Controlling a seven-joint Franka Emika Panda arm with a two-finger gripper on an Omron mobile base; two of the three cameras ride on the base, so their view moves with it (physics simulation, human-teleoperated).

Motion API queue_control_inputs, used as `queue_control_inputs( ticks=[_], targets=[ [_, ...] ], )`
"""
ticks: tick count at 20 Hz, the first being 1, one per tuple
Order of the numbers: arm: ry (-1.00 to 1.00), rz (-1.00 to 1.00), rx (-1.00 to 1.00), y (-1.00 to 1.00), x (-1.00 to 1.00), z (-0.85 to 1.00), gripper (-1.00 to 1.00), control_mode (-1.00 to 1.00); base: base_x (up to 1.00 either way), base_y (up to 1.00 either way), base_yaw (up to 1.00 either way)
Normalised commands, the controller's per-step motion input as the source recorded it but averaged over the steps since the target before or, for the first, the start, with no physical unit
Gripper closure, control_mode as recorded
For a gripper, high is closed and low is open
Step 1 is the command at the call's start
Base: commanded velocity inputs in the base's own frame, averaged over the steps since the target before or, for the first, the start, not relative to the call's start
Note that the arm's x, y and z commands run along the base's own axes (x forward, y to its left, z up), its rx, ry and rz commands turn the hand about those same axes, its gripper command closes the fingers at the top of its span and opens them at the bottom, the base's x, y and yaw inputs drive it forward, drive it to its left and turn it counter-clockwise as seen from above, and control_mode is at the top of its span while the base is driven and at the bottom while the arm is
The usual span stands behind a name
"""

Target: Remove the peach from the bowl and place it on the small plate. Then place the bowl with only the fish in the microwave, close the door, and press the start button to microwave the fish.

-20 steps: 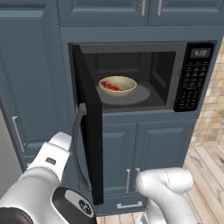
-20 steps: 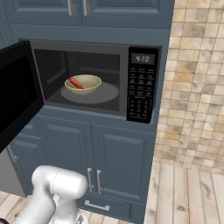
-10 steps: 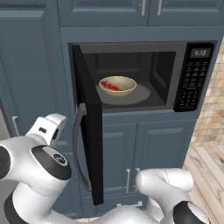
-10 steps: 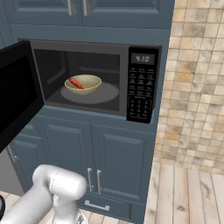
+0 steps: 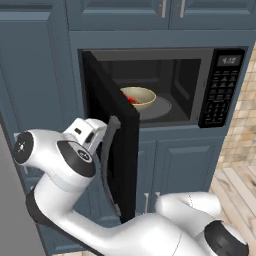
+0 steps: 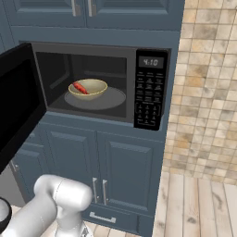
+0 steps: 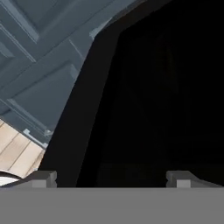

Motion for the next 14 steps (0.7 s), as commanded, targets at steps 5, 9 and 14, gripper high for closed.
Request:
queue_control_inputs(
  ticks=[5, 9, 14],
  targets=[
    [0.0, -0.25, 0.0, -1.0, -0.01, 0.0, -1.0, -1.0, 0.0, 0.0, 0.0],
    [0.0, -0.22, 0.0, -1.0, 0.01, 0.0, -1.0, -1.0, 0.0, 0.0, 0.0],
    [0.0, -0.14, 0.0, -0.92, 0.17, 0.0, -1.0, -1.0, 0.0, 0.0, 0.0]
  ],
)
